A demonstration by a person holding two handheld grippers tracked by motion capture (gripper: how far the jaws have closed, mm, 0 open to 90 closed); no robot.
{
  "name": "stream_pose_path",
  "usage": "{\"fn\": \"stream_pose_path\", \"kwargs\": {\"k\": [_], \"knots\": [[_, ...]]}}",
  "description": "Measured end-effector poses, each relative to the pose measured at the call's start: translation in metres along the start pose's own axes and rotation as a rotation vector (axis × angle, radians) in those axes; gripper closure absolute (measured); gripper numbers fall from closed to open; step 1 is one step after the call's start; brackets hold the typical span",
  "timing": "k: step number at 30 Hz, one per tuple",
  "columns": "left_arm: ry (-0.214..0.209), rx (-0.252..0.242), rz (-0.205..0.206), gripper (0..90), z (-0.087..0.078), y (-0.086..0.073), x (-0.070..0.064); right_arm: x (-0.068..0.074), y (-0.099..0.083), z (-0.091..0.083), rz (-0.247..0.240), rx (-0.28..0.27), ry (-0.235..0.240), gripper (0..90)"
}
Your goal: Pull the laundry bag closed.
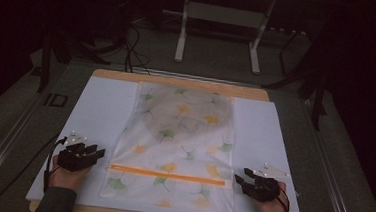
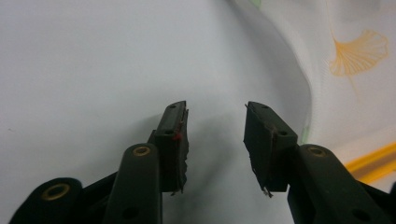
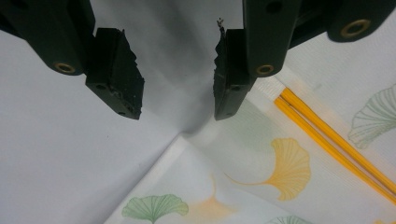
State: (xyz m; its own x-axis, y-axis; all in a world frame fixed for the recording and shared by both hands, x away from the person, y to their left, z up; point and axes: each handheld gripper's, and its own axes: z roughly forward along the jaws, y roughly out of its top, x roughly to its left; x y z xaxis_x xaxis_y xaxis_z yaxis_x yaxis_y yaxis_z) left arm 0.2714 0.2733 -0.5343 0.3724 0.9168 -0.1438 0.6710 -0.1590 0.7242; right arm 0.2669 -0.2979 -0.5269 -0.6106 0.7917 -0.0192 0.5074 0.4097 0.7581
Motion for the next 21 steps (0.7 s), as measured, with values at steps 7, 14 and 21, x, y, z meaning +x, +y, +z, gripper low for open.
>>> {"fn": "stream_pose_path", "kwargs": {"k": [7,14,21], "knots": [[-0.011,-0.009,0.023,59.8,-0.003,0.002,-0.002,0.004,0.002,0.001,-0.027,0.01,0.025,53.0],[-0.012,-0.015,0.021,59.7,-0.005,0.002,-0.002,0.011,0.008,0.0,-0.06,0.005,0.046,54.5],[-0.002,-0.018,0.03,59.2,-0.007,0.002,-0.002,0.018,0.014,-0.003,-0.089,-0.005,0.089,59.3]]}}
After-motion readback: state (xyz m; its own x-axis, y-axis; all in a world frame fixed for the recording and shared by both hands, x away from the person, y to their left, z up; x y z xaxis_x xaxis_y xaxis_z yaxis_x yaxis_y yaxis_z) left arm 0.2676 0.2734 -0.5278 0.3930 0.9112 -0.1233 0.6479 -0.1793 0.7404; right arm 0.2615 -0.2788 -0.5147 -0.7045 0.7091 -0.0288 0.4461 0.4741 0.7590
